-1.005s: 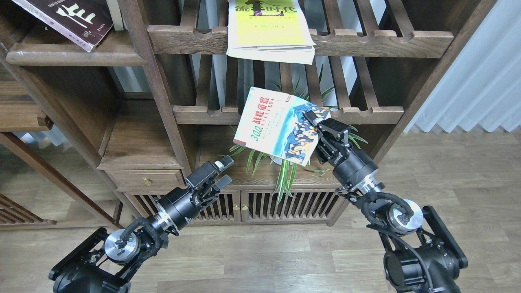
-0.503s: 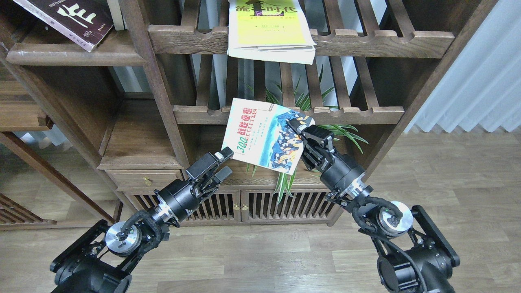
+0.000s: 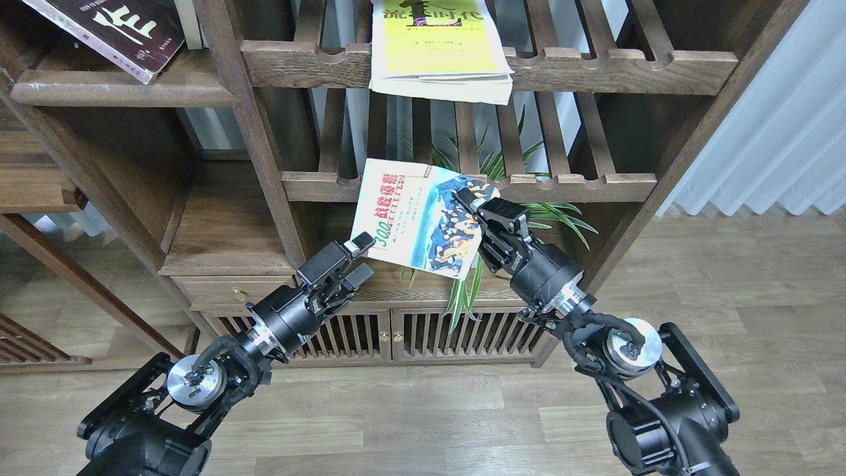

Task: Organize books on shelf
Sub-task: 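Bring the left gripper to the blue book and grasp it from the right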

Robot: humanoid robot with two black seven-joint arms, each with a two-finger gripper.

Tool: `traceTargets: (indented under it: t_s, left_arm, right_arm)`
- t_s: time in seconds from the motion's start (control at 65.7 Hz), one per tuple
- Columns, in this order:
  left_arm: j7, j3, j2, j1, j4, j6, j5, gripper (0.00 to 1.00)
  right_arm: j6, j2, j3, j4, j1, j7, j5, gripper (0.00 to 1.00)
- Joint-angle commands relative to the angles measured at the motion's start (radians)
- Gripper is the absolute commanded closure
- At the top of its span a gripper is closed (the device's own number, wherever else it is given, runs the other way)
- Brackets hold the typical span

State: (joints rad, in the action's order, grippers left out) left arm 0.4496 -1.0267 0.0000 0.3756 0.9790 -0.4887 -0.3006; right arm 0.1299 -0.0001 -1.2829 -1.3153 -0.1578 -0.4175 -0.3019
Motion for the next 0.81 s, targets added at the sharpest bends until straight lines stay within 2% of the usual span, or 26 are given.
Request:
traceTargets:
  t_s: [0.0, 0.122, 0.259, 0.442, 0.457, 0.487, 0.503, 0.792]
  left_arm:
    - [-0.005, -0.019, 0.000, 0.003, -0.003, 0.000, 0.000, 0.01]
    - [-0.006, -0.023, 0.000, 0.011, -0.011, 0.000, -0.002, 0.04]
    - [-0.017, -0.026, 0.000, 0.022, -0.011, 0.000, -0.003, 0.20]
    - [-0.032, -0.027, 0.000, 0.036, -0.011, 0.000, -0.018, 0.61]
    - [-0.031, -0.029, 0.000, 0.036, -0.013, 0.000, -0.023, 0.68]
    - [-0.029, -0.029, 0.000, 0.036, -0.013, 0.000, -0.029, 0.75]
    - [-0.028, -0.035, 0.000, 0.036, -0.017, 0.000, -0.041, 0.93]
    - [-0.014, -0.098, 0.000, 0.022, -0.028, 0.000, -0.046, 0.99]
  right_arm:
    - [0.001, 0.000, 0.028, -0.012, 0.000, 0.016, -0.002, 0.95]
    - [0.001, 0.000, 0.056, -0.019, 0.000, 0.026, -0.013, 0.95]
    - [0.001, 0.000, 0.068, -0.019, 0.000, 0.039, -0.014, 0.95]
    - [0.002, 0.000, 0.068, -0.019, -0.002, 0.039, -0.014, 0.94]
    - [0.002, 0.000, 0.068, -0.019, -0.002, 0.039, -0.014, 0.94]
    - [0.004, 0.000, 0.068, -0.019, -0.002, 0.039, -0.014, 0.94]
    - [0.004, 0.000, 0.068, -0.019, -0.002, 0.039, -0.014, 0.94]
    - [0.007, 0.000, 0.066, -0.012, 0.000, 0.039, -0.013, 0.89]
